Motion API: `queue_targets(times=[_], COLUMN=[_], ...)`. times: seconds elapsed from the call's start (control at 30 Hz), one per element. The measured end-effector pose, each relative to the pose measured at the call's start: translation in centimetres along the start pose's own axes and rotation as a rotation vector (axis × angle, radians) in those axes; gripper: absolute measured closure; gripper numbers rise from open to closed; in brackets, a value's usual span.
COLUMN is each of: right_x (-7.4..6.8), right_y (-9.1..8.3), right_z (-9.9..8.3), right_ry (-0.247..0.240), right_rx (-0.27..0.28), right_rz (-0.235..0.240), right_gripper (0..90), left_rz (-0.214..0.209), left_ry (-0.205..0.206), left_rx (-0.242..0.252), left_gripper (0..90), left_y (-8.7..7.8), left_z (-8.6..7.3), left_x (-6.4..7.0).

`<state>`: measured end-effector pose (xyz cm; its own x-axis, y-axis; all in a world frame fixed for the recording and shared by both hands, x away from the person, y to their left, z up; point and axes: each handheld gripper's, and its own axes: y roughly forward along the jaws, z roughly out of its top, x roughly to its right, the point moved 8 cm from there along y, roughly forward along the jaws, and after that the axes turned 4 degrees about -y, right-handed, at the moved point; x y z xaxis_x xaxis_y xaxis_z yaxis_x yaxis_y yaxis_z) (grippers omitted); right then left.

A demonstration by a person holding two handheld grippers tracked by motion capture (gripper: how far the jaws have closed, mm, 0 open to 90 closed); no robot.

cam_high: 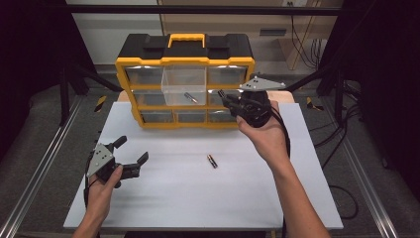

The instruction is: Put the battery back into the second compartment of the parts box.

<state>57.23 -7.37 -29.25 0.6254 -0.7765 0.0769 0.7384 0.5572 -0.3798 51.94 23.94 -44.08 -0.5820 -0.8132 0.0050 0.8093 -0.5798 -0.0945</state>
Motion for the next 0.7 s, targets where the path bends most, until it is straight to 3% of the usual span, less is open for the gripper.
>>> queue_targets(times=[0.7], right_x=[-0.1], right_y=[-0.6], right_z=[2.7], right_ry=[-0.011], right_rx=[0.047], right_rz=[0.007], right_gripper=[77.3], left_rz=[-0.001], left_ry=[-0.001], left_rx=[0.000], left_gripper=[2.4], left_y=[0.0], left_z=[0.0], left_x=[0.0])
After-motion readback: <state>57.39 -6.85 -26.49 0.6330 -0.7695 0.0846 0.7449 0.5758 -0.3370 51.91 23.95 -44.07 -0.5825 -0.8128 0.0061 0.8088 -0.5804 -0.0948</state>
